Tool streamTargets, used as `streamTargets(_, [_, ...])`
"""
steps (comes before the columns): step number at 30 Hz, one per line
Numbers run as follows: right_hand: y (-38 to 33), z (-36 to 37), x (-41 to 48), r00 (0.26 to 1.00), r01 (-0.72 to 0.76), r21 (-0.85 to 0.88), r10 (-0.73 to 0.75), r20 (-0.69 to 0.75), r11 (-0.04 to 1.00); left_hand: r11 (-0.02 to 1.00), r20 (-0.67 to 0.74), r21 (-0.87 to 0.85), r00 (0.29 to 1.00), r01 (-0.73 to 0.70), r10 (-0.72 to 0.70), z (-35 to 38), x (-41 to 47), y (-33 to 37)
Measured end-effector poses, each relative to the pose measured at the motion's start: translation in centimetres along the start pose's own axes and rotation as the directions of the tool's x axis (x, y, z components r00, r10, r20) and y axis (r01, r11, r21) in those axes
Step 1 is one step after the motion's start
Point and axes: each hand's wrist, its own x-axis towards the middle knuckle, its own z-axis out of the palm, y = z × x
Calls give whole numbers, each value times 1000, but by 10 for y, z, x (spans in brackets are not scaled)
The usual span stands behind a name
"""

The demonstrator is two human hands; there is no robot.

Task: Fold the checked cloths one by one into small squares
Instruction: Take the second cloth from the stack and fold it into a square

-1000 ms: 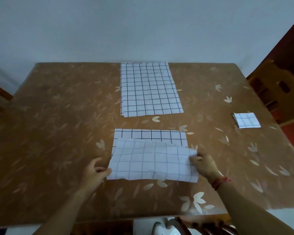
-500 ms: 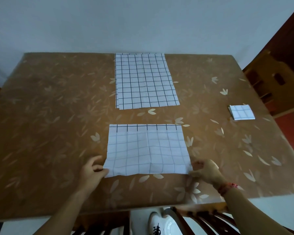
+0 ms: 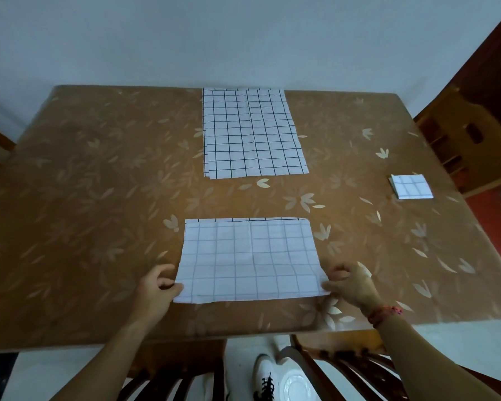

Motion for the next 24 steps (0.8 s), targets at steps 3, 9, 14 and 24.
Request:
streamTargets(3, [-1, 3, -1, 1000, 5, -1, -5, -11, 1000, 999, -27, 33, 999, -35, 36, -1, -4, -5])
streamTargets(9, [-1, 13, -13, 986, 103, -119, -118, -120, 987, 931, -97, 262, 953, -252, 285, 1, -17, -3])
streamTargets(14, [-4, 53, -43, 861, 439, -475, -508, -22, 763, 553, 259, 529, 743, -644, 617, 46, -56, -8])
streamTargets(24, [9, 129, -75, 743, 605, -674, -604, 288, 423, 293, 491, 711, 750, -639, 444, 91, -65, -45])
